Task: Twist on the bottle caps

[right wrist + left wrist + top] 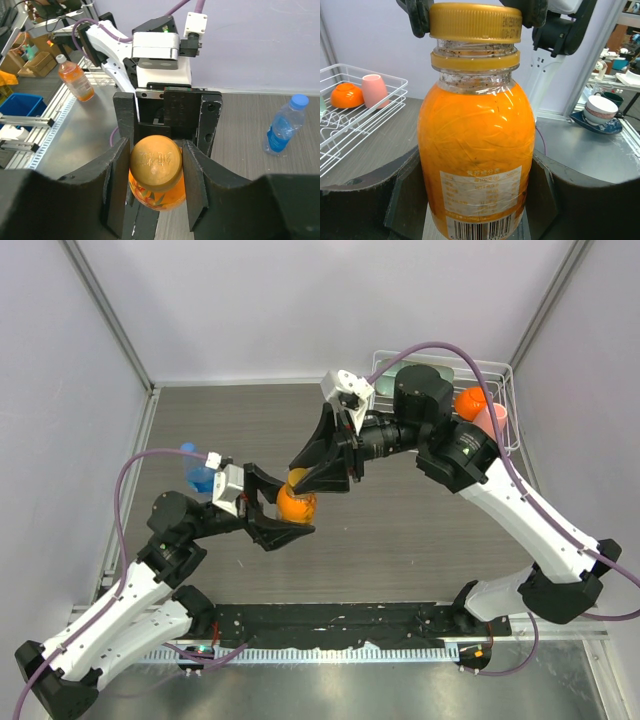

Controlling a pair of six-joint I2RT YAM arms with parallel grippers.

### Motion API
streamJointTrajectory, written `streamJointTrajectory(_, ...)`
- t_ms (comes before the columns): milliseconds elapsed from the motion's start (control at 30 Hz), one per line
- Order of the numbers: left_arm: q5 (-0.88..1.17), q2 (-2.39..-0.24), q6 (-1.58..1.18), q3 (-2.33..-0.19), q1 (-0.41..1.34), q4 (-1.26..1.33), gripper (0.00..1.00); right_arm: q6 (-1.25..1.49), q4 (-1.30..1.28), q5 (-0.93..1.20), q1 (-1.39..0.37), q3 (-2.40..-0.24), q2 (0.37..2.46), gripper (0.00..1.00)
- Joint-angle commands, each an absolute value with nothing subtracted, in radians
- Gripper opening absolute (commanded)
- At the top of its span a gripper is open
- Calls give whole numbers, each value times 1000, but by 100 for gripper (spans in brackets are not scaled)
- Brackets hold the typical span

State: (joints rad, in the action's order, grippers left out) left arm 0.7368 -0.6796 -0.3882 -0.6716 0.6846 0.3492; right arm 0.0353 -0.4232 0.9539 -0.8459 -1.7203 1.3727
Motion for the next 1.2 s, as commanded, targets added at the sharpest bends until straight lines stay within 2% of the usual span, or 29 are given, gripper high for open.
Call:
streamJointTrajectory(0, 551, -669, -396, -719, 657, 426, 0, 32, -518, 933, -854, -1713, 1351, 26)
streamJointTrajectory(333, 468, -676, -324, -733, 644, 420, 0, 104, -563, 812, -857, -1654, 1365, 20)
streamJointTrajectory(667, 362, -690, -160, -726, 641, 419, 0, 213, -578, 565, -948, -1582, 1365, 11)
streamJointTrajectory(800, 279, -707, -72, -710, 641, 434, 0, 284, -587, 390, -988, -1549, 1390, 7)
streamJointTrajectory(933, 203, -722, -35, -709, 640, 439, 0, 314, -638, 130, -1035, -1557, 1414, 4)
streamJointTrajectory(1033, 195, -726, -8, -709, 640, 428, 0, 337, -684, -71, -1071, -1565, 1427, 4)
streamJointTrajectory(1167, 179, -727, -5, -696, 640, 443, 0, 367, -707, -233, -1120, -1563, 1420, 3)
